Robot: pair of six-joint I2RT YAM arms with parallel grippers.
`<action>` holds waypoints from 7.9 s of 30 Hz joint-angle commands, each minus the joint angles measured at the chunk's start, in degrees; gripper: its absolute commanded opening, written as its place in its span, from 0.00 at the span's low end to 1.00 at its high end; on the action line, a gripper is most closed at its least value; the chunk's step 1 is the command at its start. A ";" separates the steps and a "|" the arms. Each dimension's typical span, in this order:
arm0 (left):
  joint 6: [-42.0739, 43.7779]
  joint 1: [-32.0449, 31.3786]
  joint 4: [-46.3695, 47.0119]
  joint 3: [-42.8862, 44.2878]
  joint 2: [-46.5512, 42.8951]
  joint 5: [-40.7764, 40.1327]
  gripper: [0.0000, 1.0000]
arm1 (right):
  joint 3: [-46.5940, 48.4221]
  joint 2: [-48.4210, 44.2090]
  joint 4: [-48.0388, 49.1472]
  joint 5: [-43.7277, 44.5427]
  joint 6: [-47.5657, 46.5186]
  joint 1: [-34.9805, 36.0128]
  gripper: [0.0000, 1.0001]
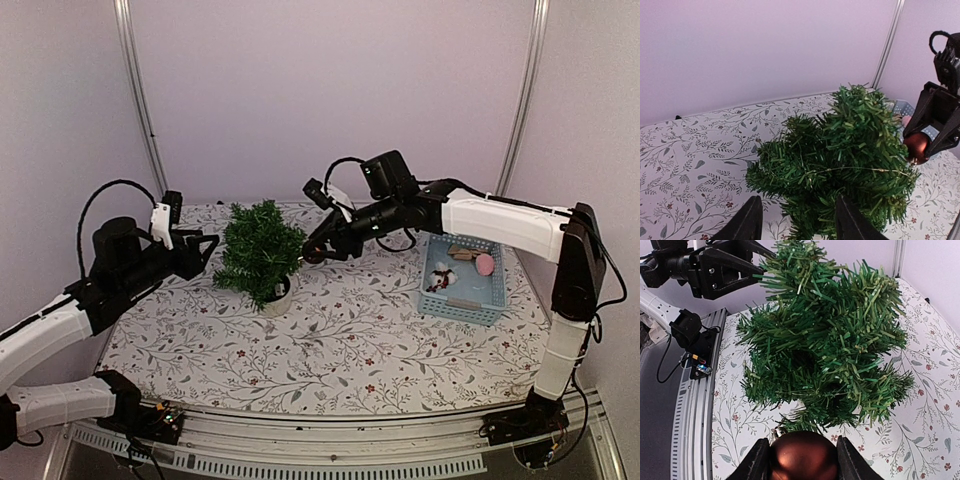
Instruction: Decorate the small christmas tree
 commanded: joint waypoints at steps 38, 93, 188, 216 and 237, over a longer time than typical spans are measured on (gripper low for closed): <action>1.24 -0.70 2.14 -0.28 0.14 -0.80 0.50 | 1.23 2.52 -1.85 4.76 -2.45 -1.53 0.22; 11.04 -40.42 29.69 -0.66 26.33 -30.46 0.29 | -4.75 -2.16 2.40 3.52 -2.70 0.24 0.23; -2.31 -37.43 18.85 6.55 37.05 -45.09 0.00 | -4.16 3.82 4.12 4.53 -1.95 0.16 0.23; -0.57 -37.49 18.85 7.49 36.19 -43.35 0.00 | -8.20 -0.98 6.75 6.62 -0.35 0.07 0.53; 0.14 -38.06 18.98 7.28 34.02 -41.83 0.23 | -12.83 -5.44 8.93 5.61 0.75 -1.81 0.60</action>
